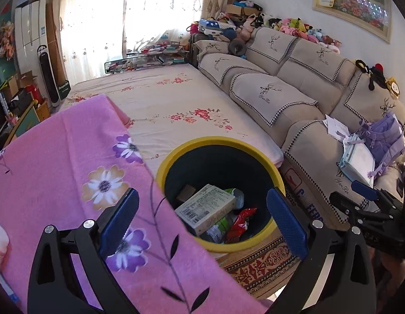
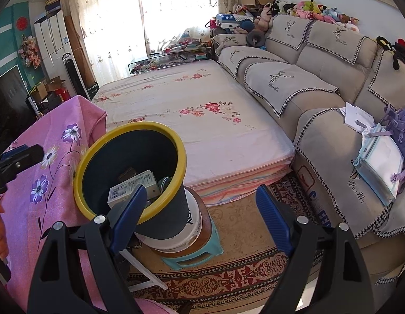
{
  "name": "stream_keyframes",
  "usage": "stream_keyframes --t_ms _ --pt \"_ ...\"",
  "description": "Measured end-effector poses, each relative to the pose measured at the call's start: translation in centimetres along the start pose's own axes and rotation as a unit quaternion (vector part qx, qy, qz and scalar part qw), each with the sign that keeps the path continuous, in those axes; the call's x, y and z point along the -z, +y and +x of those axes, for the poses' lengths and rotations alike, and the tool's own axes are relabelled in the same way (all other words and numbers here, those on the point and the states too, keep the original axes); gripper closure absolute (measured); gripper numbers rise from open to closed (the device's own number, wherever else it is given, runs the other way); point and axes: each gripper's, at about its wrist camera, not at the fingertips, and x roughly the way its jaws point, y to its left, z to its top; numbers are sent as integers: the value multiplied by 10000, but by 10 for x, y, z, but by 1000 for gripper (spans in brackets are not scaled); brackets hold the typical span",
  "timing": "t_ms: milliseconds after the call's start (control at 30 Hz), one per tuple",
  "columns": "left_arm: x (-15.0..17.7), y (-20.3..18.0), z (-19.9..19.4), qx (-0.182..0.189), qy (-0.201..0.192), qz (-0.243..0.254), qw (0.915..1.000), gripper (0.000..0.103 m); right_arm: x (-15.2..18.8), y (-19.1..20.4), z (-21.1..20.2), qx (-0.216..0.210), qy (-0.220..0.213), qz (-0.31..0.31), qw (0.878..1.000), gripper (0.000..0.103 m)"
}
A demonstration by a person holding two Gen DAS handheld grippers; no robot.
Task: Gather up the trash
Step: 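Move the right gripper around the white pill bottle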
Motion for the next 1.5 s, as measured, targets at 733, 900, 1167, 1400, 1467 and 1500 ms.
stream_keyframes --t_ms 733,900,1167,1400,1467,1500 --pt "185 222 -251 -2195 -417 -1749 9589 5 1 296 -23 -2581 387 -2301 9375 22" --pt "208 249 -274 -2437 -501 -2002 9476 5 19 400 -28 -3231 603 -2893 8990 22" --pt "212 256 -277 -2358 -526 -2041 9487 5 30 496 -13 -3440 674 -3387 8732 17" --pt "216 263 -269 -2268 -482 -2140 9489 5 37 521 5 -3125 770 -3632 8743 15" --pt "217 264 -266 -2247 -456 -2145 9494 5 39 526 12 -3077 844 -3680 8734 15" --pt "217 262 -266 -2243 -442 -2143 9496 5 40 530 15 -3065 882 -3703 8725 15"
